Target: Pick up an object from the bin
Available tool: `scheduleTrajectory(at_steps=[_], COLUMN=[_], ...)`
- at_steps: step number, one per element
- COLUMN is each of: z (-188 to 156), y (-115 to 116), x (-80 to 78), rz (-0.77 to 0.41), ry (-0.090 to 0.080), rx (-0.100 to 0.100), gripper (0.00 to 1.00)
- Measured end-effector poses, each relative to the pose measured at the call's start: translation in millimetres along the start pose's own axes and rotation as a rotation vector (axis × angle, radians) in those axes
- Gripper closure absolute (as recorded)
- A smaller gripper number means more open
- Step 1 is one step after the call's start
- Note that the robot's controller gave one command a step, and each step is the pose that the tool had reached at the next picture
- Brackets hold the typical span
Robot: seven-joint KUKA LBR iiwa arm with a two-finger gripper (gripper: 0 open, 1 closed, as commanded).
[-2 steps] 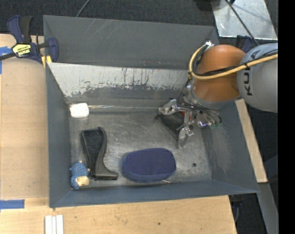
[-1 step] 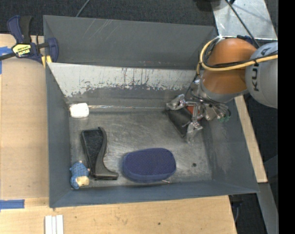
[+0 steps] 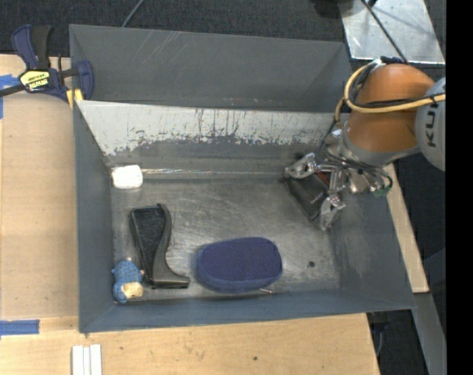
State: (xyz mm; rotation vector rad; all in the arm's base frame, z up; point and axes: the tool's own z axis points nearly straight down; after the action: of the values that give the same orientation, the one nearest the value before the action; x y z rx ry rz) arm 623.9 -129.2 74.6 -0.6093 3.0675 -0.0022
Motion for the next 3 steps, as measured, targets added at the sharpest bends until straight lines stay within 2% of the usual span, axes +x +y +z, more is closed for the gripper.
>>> scheduleTrajectory(at_steps=[1, 2, 3], z=[-8.6, -9.3, -20.9], y=[-2.2, -5.2, -21.9], x=[-1.2, 7.8, 8.2], rz=[-0.086, 0.013, 0.302], ry=[0.006, 0.010, 0.008], rx=[-0.001, -0.003, -0.003], gripper=[0.00, 0.00, 0.00])
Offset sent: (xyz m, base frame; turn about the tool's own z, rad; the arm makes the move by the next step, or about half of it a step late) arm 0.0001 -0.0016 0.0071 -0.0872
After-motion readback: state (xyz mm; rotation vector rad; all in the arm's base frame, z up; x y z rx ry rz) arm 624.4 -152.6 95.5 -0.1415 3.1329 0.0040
